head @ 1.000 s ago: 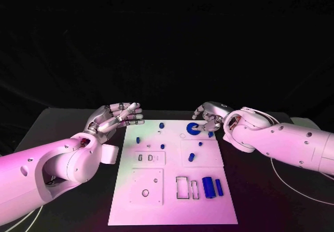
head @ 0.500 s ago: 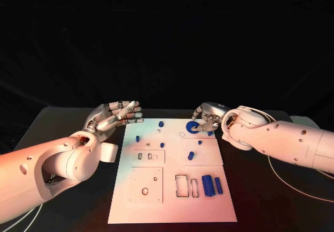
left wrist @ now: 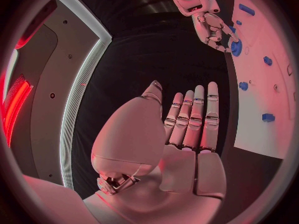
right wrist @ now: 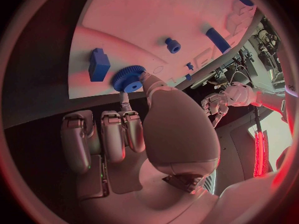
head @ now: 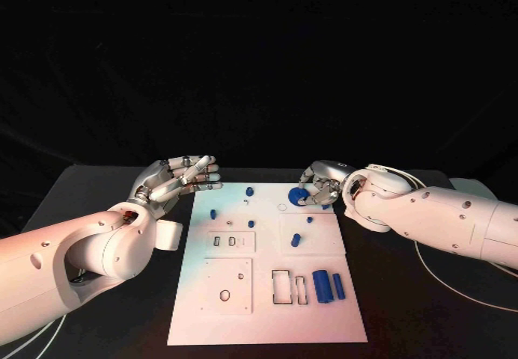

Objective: Assemble the parts on the task board

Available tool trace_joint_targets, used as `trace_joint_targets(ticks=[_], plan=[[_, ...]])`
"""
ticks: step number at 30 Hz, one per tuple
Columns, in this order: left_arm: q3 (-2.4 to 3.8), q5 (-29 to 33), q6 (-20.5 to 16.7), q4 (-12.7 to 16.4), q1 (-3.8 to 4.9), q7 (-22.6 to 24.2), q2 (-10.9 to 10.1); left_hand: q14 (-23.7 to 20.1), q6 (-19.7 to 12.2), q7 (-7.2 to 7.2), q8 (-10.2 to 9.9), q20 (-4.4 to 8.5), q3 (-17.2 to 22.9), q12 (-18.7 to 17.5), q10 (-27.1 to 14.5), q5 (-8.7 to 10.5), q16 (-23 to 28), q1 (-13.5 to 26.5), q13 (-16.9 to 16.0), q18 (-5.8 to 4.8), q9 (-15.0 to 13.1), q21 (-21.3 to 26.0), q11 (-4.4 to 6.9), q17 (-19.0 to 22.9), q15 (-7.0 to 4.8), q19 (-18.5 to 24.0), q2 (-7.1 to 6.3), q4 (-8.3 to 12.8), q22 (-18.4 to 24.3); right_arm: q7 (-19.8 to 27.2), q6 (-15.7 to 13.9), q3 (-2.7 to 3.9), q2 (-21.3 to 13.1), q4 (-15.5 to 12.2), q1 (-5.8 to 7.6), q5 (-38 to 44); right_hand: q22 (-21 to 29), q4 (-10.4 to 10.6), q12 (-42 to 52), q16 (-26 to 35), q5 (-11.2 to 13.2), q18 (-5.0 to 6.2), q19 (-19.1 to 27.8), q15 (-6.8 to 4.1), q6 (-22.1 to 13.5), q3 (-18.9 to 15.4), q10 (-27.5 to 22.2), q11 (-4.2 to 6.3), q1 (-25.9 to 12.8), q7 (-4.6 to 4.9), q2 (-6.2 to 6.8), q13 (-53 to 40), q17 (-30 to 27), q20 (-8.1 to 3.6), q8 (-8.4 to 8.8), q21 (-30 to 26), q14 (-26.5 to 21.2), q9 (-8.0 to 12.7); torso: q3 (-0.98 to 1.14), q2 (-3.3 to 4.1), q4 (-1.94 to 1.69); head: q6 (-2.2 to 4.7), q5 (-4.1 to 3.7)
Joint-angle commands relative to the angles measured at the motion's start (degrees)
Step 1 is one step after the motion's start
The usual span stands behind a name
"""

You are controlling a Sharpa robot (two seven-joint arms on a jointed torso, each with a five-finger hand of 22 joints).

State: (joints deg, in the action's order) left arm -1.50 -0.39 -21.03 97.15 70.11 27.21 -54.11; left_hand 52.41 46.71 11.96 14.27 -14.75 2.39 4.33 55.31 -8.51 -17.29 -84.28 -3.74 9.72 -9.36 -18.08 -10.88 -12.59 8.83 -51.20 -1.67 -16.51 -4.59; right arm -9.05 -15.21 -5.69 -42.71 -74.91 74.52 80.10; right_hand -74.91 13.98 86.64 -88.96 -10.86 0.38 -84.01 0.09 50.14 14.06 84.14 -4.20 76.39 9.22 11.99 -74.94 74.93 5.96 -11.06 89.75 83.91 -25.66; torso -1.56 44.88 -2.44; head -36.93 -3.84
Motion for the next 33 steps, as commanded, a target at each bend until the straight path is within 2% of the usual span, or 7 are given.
trace_joint_targets(ticks=[1,9,15,19,21,23,33], plan=[[0.05,0.15,0.84,0.04,0.04,0.55,0.12,-0.02,-0.01,2.12,-0.31,0.05,-0.01,-0.17,0.18,0.02,0.26,-0.28,0.01,0.84,0.10,0.27,-0.37,-0.09,-0.07,-0.26,0.20,0.32,0.07,-0.55,1.75,-0.10,0.20,0.44,-0.13,0.81,-15.09,0.07,0.19,-0.26,-0.43,-0.38,-5.99,0.33,-0.16,-0.30,3.26,-0.34,0.53,0.10,-0.24,-12.05,12.63,0.54,-0.08,0.25,5.58,0.03,-0.04,-0.01,-0.05,-0.10,0.02],[0.05,0.15,0.87,0.00,0.04,0.47,0.13,-0.02,-0.01,2.12,-0.31,0.05,-0.01,-0.17,0.18,0.02,0.26,-0.28,0.01,0.84,0.10,0.27,-0.37,-0.09,-0.07,-0.26,0.20,0.32,0.07,-0.58,1.46,-0.16,0.55,0.68,-0.26,0.66,-15.09,0.46,0.45,-0.30,-0.89,-0.38,-5.99,0.30,0.67,-0.13,3.44,-0.26,0.84,-0.03,-1.01,-12.31,12.71,0.57,-0.59,0.25,5.58,-0.17,-0.02,0.00,0.00,-0.12,0.12],[0.05,0.15,0.88,-0.01,0.04,0.38,0.10,0.00,-0.05,2.17,-0.36,0.06,-0.02,-0.24,0.14,0.03,0.32,-0.35,0.02,0.84,0.12,0.27,-0.40,-0.12,-0.06,-0.31,0.21,0.31,0.09,-0.96,0.97,-0.17,0.58,0.67,-0.31,0.89,-15.09,0.77,0.94,-0.41,-1.22,-0.38,-5.99,-0.31,3.95,1.30,3.85,0.51,1.70,-0.97,-2.49,-12.79,13.01,0.16,-2.17,0.25,5.64,-0.70,-0.06,-0.01,-0.01,-0.18,0.09],[0.05,0.15,0.91,-0.01,0.04,0.31,0.07,0.00,-0.05,2.17,-0.36,0.06,-0.02,-0.24,0.14,0.03,0.32,-0.35,0.02,0.84,0.12,0.27,-0.40,-0.12,-0.06,-0.31,0.21,0.31,0.09,-1.06,0.09,-0.17,0.50,0.32,-0.38,2.57,-15.09,0.34,1.10,-0.44,-0.93,-0.38,-5.99,-0.86,5.47,2.22,4.00,1.14,2.52,-1.69,-2.70,-12.95,13.11,-0.32,-2.88,0.25,5.66,-0.99,-0.02,0.00,0.01,-0.22,0.11],[0.05,0.15,0.92,-0.01,0.04,0.28,0.06,0.00,-0.05,2.17,-0.36,0.06,-0.02,-0.24,0.14,0.03,0.32,-0.35,0.02,0.84,0.12,0.27,-0.40,-0.12,-0.06,-0.31,0.21,0.31,0.09,-1.03,-0.73,-0.17,0.45,0.05,-0.43,3.76,-15.09,-0.13,1.31,-0.47,-0.45,-0.38,-5.99,-1.31,6.56,3.08,4.20,1.65,3.23,-2.25,-2.86,-13.17,13.22,-0.74,-3.44,0.25,5.68,-1.24,-0.03,0.00,0.01,-0.21,0.08],[0.05,0.15,0.93,-0.02,0.04,0.25,0.06,0.00,-0.05,2.17,-0.36,0.06,-0.02,-0.24,0.14,0.03,0.32,-0.35,0.02,0.84,0.12,0.27,-0.40,-0.12,-0.06,-0.31,0.21,0.31,0.09,-0.99,-1.85,-0.17,0.39,-0.26,-0.50,5.07,-15.09,-0.52,1.47,-0.49,1.60,-0.38,-5.99,-1.66,7.14,4.23,4.36,2.02,3.87,-2.62,-3.13,-13.33,13.26,-1.10,-3.71,0.25,5.69,-1.35,-0.03,0.00,0.01,-0.22,0.08],[0.05,0.15,1.02,-0.17,0.04,0.20,0.15,0.01,-0.10,2.21,-0.40,0.06,-0.03,-0.29,0.10,0.04,0.36,-0.38,0.03,0.83,0.13,0.28,-0.43,-0.14,-0.05,-0.34,0.20,0.30,0.10,-1.00,-10.55,-0.16,-0.16,-3.39,-0.83,11.36,-15.09,-0.87,2.27,-0.61,0.20,-0.38,-5.99,-2.15,7.96,6.51,5.02,2.51,3.71,-3.09,-3.10,-14.07,13.68,-1.65,-4.05,0.25,5.78,-1.51,0.02,-0.05,-0.02,0.10,0.21]])
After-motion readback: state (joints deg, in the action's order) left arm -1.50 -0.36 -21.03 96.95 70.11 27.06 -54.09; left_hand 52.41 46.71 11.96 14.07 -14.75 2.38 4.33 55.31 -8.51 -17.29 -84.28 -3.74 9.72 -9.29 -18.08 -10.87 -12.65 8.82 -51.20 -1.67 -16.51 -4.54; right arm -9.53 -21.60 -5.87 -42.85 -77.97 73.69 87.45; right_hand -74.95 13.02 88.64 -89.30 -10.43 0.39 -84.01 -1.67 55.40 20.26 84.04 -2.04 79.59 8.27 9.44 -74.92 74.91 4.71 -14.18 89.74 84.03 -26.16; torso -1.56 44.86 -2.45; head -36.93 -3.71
